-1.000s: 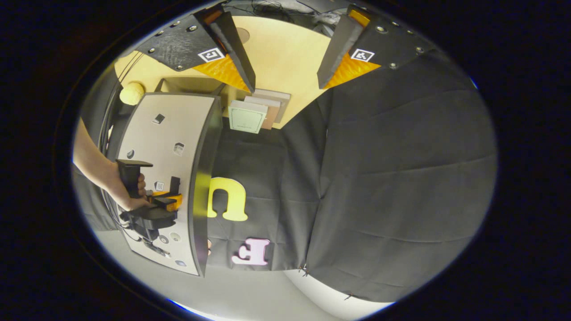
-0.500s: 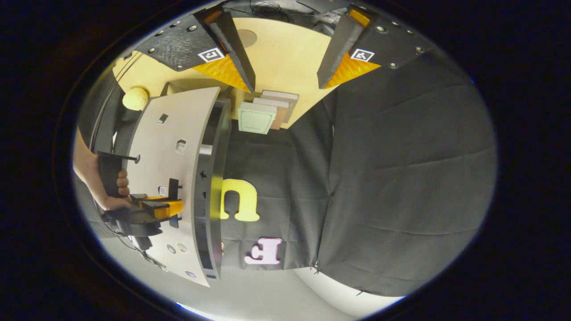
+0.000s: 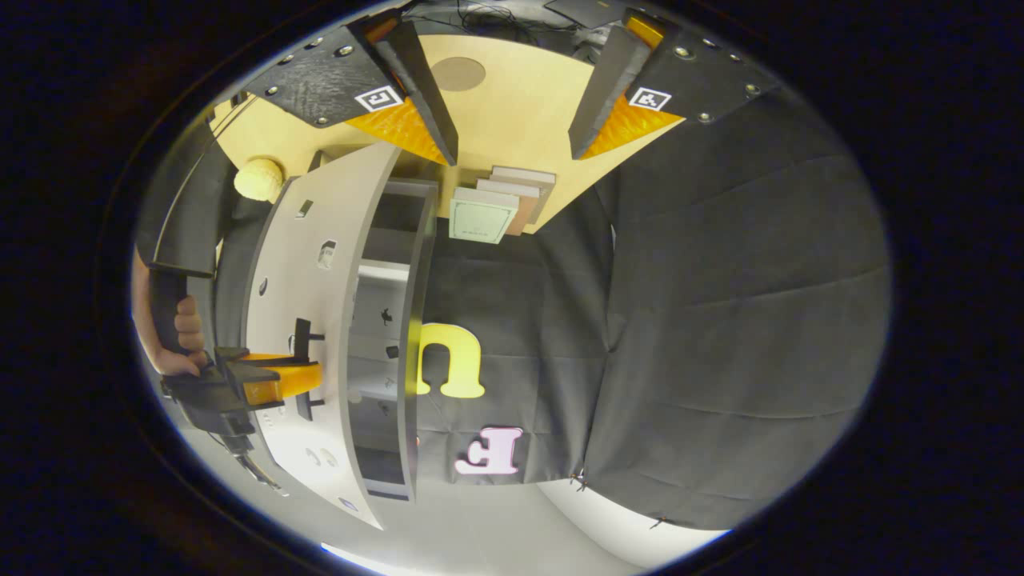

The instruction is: Open the cabinet door with the right hand, grasp the bottle in the cabinet with the left hand and place it on the coaster, then close the cabinet door with the right hand.

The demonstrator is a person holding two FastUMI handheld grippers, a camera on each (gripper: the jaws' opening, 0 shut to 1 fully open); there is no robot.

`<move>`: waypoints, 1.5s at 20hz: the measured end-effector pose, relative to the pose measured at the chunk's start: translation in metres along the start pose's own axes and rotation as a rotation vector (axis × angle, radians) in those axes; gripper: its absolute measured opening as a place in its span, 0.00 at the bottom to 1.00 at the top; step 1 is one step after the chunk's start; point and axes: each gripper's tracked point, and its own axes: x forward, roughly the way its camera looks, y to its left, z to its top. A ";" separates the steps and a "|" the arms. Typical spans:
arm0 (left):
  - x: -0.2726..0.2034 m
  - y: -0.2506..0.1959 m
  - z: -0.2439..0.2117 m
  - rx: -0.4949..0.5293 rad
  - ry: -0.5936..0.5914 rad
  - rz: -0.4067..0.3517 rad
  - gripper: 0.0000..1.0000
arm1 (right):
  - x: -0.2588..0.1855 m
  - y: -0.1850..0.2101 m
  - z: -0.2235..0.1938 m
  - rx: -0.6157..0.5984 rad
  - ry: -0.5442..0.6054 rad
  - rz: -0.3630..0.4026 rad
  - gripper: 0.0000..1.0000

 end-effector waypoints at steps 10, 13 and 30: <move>-0.007 -0.007 0.000 -0.018 0.036 -0.056 0.84 | -0.027 -0.018 -0.004 0.014 0.007 0.051 0.20; -0.008 -0.010 0.002 -0.012 0.040 -0.094 0.84 | -0.039 -0.022 -0.004 0.003 -0.012 0.033 0.20; 0.024 -0.131 0.012 0.057 0.033 -0.401 0.84 | -0.109 -0.083 -0.010 0.033 0.005 -0.338 0.07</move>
